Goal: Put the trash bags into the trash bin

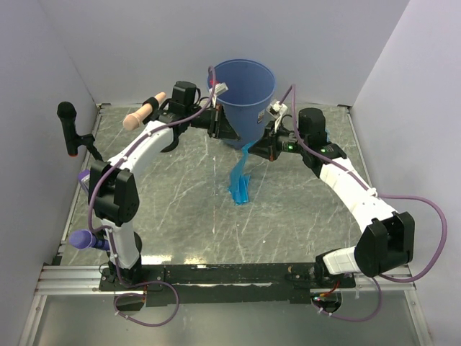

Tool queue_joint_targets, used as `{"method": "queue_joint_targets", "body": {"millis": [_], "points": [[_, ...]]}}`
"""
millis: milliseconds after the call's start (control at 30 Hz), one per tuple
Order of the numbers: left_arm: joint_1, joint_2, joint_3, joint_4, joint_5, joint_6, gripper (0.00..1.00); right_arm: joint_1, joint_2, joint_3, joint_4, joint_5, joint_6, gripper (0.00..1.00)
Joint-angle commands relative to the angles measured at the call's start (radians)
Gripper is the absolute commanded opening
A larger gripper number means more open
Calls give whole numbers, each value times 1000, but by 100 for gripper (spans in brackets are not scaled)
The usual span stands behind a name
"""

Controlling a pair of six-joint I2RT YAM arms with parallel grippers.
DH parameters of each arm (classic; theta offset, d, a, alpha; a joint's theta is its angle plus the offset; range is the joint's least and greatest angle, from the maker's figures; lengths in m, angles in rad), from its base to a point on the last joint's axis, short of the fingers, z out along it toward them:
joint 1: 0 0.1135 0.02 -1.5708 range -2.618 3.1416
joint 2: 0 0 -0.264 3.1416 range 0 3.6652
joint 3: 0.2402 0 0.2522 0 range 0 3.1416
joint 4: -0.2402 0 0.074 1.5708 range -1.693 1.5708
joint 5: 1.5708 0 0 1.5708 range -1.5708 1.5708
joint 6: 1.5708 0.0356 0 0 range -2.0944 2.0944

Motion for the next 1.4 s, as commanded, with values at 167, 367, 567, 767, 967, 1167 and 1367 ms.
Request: {"method": "queue_joint_targets", "body": {"millis": [167, 367, 567, 767, 967, 1167, 1367], "points": [[19, -56, -17, 14, 14, 24, 1, -30, -52, 11, -34, 28, -46, 0], [-37, -42, 41, -71, 29, 134, 55, -30, -44, 7, -15, 24, -29, 0], [-86, -38, 57, -117, -61, 211, 55, -29, -26, 40, 3, 20, -9, 0], [-86, -21, 72, -104, -78, 195, 45, -30, -26, 44, 8, 14, -1, 0], [-88, -12, 72, -76, -89, 178, 27, -30, -30, 38, 8, 14, -3, 0], [-86, -4, 80, -73, -92, 178, 15, -30, -32, 38, 11, 17, 0, 0], [-85, -4, 109, -137, -78, 254, 1, -32, -33, 40, -14, 27, -26, 0]]}}
